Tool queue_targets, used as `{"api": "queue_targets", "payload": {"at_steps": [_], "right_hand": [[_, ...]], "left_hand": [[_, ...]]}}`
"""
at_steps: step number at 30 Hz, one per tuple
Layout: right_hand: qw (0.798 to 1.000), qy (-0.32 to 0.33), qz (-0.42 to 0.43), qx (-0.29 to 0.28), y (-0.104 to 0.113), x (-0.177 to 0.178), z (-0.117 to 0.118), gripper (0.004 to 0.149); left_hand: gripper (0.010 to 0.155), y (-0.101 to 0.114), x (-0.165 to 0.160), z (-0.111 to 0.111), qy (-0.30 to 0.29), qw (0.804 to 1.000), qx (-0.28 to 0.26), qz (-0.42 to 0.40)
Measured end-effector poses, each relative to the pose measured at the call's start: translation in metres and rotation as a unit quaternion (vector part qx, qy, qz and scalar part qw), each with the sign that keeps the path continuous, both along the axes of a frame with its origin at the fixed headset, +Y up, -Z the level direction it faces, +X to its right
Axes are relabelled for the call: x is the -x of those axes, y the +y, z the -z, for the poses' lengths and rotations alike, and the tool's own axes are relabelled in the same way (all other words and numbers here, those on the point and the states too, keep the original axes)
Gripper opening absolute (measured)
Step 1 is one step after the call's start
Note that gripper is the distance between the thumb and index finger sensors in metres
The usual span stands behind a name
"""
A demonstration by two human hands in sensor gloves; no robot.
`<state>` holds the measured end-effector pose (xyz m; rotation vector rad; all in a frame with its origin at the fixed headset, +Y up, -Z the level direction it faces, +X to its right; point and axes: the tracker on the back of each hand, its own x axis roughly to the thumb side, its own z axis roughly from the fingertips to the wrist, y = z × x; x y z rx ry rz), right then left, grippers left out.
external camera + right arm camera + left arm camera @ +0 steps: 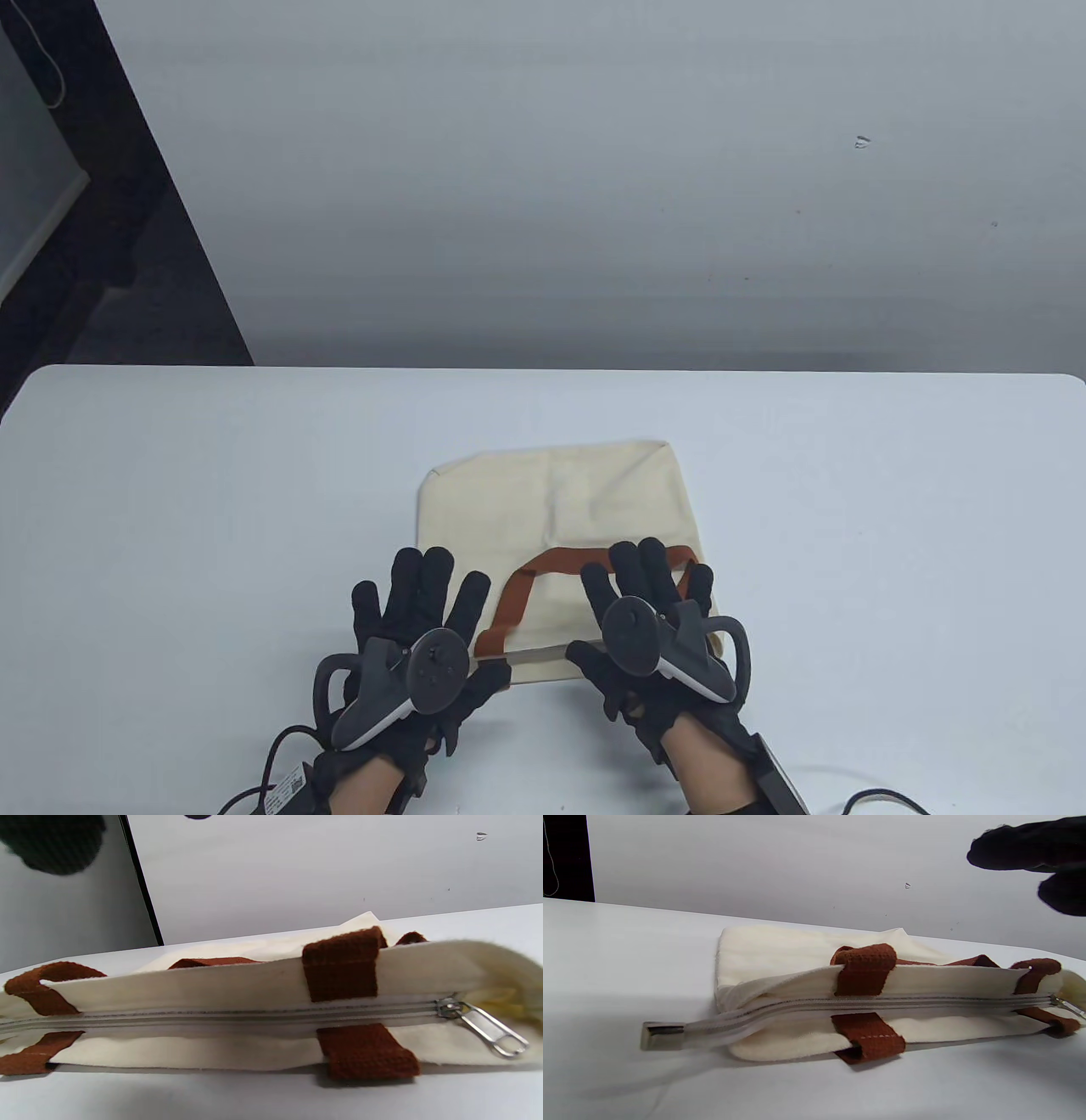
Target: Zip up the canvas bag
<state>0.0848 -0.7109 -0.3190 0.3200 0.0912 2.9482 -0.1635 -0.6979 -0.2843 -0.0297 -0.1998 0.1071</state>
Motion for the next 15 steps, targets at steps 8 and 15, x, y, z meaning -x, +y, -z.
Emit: {"api": "queue_targets", "payload": {"at_steps": [8,15], "right_hand": [[1.0,-0.004,0.014,0.005,0.0004,-0.0038,0.0014,0.081],[1.0,-0.009,0.023,0.015,-0.0003,-0.0077,0.0028,0.08]], "left_hand": [[0.088,-0.0007,0.0023,0.0008,0.004,1.0,-0.001,0.0],[0.088,-0.0013,0.0012,0.0007,0.003,1.0,0.007,0.003]]}}
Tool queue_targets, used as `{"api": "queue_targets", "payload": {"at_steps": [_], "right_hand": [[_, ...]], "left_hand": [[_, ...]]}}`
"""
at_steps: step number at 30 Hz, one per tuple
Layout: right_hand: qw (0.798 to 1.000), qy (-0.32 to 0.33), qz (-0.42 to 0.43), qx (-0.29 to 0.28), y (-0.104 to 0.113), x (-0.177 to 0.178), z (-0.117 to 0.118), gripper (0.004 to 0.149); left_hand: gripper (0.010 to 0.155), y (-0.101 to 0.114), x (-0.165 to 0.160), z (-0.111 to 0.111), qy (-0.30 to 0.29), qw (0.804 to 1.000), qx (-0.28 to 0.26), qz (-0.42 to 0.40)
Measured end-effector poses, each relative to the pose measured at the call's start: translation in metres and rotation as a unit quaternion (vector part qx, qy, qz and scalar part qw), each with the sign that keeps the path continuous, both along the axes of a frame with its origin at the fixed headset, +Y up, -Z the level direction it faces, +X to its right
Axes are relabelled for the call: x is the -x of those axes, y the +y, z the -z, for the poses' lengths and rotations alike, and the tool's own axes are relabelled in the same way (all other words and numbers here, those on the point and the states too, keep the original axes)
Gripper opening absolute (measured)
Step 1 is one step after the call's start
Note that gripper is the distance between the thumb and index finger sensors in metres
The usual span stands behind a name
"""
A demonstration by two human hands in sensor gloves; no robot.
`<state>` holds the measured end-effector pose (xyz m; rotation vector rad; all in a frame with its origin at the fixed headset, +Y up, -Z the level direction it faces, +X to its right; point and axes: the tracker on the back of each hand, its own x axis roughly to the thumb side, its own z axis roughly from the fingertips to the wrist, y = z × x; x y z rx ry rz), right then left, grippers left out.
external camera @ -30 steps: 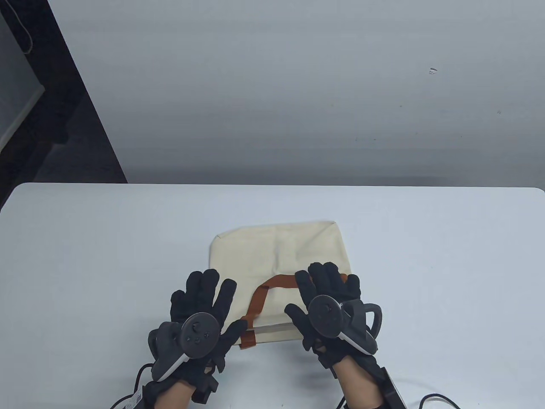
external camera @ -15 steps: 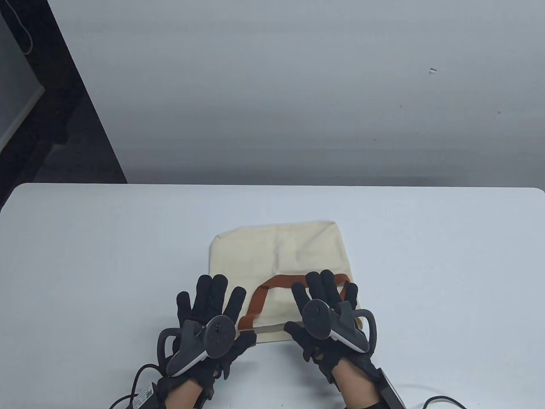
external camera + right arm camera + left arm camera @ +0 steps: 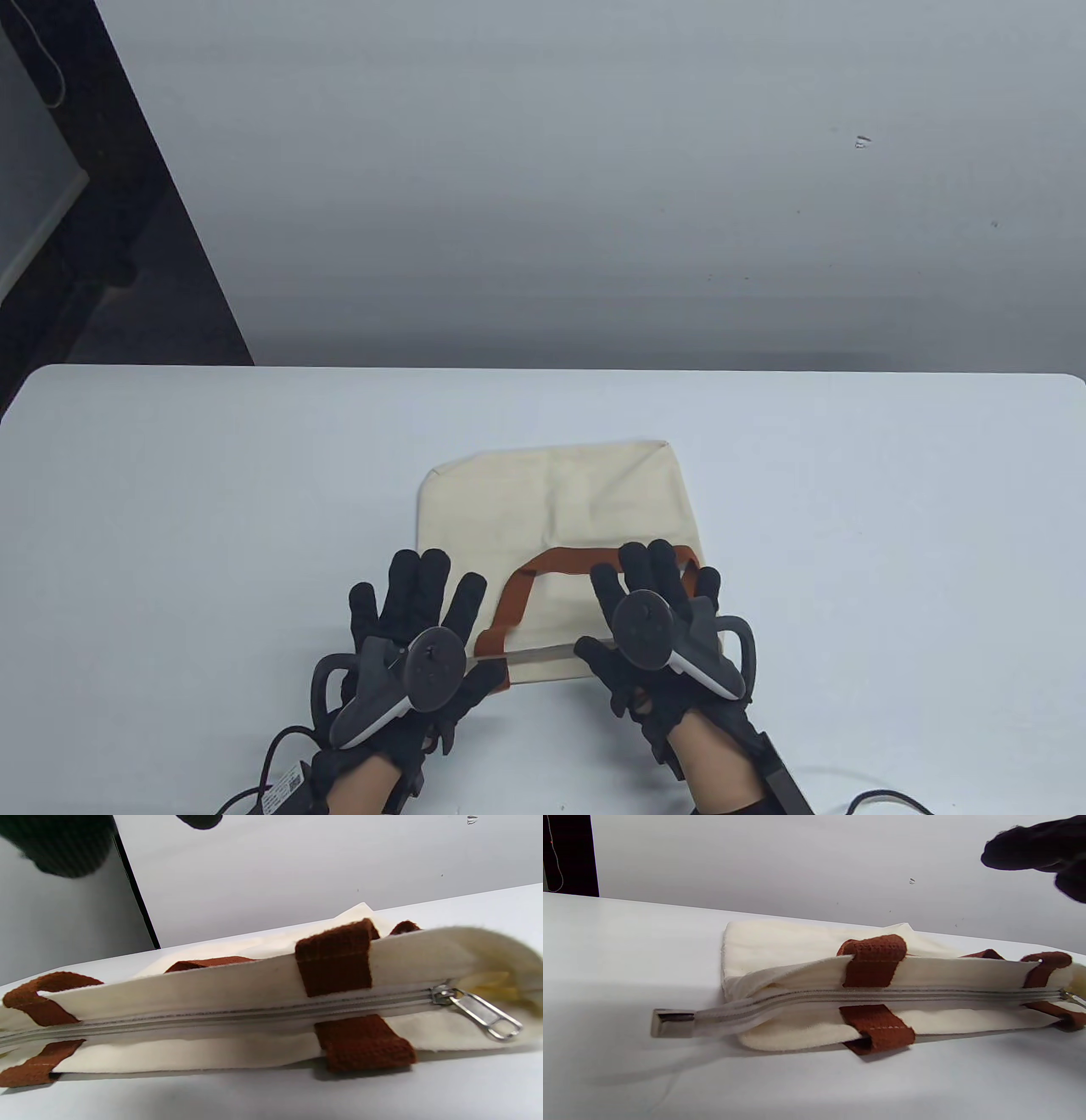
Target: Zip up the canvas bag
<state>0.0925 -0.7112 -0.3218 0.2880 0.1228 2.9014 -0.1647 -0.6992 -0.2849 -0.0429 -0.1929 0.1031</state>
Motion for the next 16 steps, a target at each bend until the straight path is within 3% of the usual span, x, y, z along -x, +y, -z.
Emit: {"api": "queue_targets", "payload": {"at_steps": [16], "right_hand": [[1.0,-0.008,-0.002,0.014,-0.0022,-0.0035,0.0014,0.079]], "left_hand": [[0.087,-0.0012,0.0005,0.0005,0.003,1.0,0.006,-0.005]]}}
